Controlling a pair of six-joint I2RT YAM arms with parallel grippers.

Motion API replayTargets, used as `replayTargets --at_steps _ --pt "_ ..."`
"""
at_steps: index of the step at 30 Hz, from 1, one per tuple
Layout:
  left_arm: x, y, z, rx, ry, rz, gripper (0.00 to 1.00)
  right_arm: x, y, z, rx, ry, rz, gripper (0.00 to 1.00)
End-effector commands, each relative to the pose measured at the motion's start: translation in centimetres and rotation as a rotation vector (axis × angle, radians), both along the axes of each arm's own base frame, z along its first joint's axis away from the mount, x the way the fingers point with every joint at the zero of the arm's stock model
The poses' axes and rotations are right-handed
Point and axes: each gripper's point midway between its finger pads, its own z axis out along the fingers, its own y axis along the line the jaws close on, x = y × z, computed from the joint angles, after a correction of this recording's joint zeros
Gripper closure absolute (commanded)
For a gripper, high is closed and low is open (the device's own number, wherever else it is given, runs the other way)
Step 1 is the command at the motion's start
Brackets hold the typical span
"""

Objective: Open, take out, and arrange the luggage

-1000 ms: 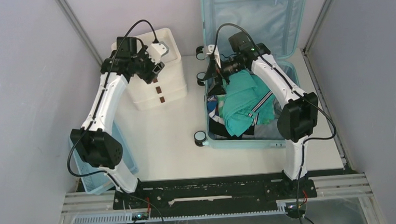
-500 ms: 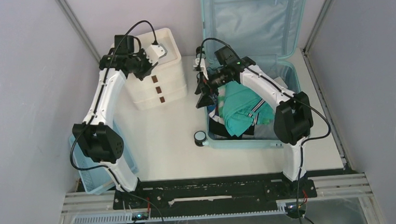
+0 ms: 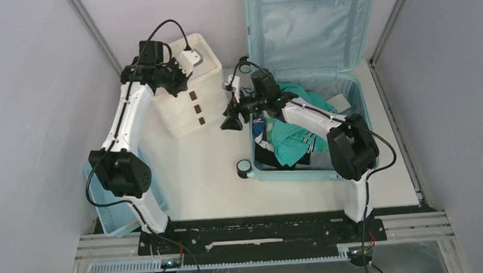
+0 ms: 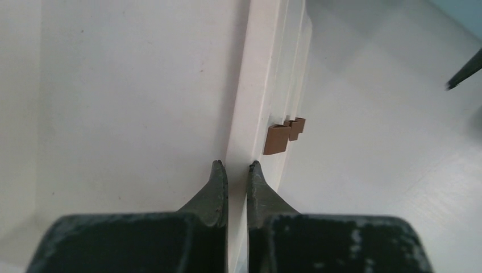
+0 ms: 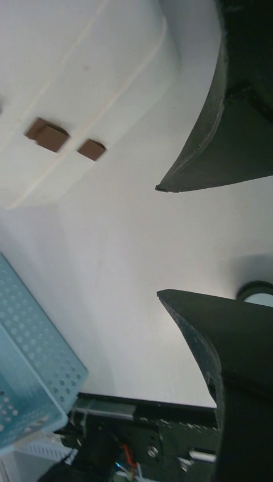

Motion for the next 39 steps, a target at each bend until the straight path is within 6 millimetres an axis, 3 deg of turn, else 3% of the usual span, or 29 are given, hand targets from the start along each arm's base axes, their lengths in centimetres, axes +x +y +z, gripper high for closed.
replayTargets --at_steps 1,6,11,21,28,31,39 --pt "-0.3 -0.1 5.4 -0.191 -0.028 0.141 1.00 2.6 3.8 4.9 0.164 -0.165 -0.138 0.30" --pt "-0.4 0.0 7.5 -0.255 -0.050 0.167 1.00 4.8 5.6 2.3 0.166 -0.186 -0.283 0.33" --pt "-0.6 0.0 8.7 -0.292 -0.057 0.177 1.00 5.6 6.7 -0.8 0.086 -0.132 -0.323 0.34" --pt "-2.9 -0.2 9.0 -0.309 -0.036 0.153 1.00 4.8 9.3 -5.1 0.025 -0.005 -0.518 0.33" --pt "-4.1 0.1 8.0 -0.286 -0.017 0.149 1.00 4.7 11.9 -5.0 0.066 -0.003 -0.568 0.36" --pt "-4.2 0.4 8.1 -0.292 -0.017 0.151 1.00 5.3 11.8 -5.9 0.041 0.078 -0.651 0.37" --pt "-5.3 0.4 7.9 -0.322 -0.001 0.137 1.00 4.6 12.5 -8.1 0.059 0.196 -0.712 0.38"
